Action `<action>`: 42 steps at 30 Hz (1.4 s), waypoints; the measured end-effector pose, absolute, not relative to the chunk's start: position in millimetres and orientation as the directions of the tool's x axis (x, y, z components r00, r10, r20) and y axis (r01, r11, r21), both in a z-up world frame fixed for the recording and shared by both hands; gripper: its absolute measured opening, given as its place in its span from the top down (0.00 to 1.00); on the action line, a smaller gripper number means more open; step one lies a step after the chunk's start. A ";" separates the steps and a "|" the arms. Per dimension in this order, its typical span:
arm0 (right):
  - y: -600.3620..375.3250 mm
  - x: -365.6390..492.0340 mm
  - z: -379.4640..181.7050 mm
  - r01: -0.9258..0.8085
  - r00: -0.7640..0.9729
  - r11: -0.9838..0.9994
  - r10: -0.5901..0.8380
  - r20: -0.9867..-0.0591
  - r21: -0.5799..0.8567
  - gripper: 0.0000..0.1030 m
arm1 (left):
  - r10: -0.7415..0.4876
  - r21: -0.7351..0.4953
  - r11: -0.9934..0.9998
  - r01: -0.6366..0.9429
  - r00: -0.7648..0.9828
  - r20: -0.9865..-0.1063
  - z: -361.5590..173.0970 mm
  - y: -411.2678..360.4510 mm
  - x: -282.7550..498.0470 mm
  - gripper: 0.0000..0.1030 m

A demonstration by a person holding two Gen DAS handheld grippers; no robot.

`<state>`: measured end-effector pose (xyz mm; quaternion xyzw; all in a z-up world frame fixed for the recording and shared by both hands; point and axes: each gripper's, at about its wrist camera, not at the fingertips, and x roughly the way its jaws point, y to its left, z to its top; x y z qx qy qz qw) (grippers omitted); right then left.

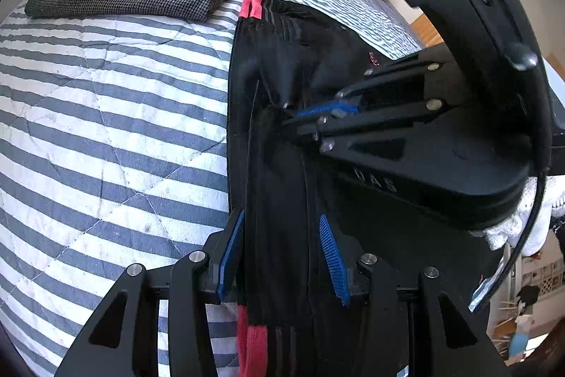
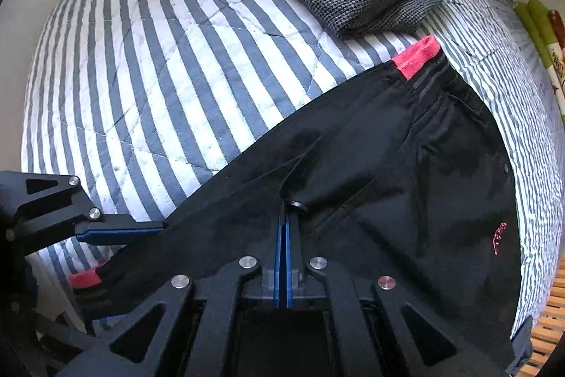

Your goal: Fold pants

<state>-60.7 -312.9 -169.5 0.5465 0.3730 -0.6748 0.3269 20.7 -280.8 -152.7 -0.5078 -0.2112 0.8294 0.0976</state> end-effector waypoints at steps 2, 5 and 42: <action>-315.7 -61.6 -169.1 0.832 -0.268 -0.506 -0.009 -0.964 -0.227 0.99 | 0.371 -0.442 -0.896 0.048 -0.466 -0.803 -152.2 -279.3 21.4 0.56; -317.2 -67.2 -169.3 0.817 -0.288 -0.526 -0.014 -0.958 -0.238 0.99 | 0.371 -0.441 -0.897 0.045 -0.465 -0.803 -151.8 -279.6 22.5 0.55; -291.4 -85.4 -155.1 0.847 -0.188 -0.530 -0.221 -0.957 -0.044 0.78 | 0.358 -0.437 -0.897 0.071 -0.462 -0.811 -153.8 -295.2 51.1 0.94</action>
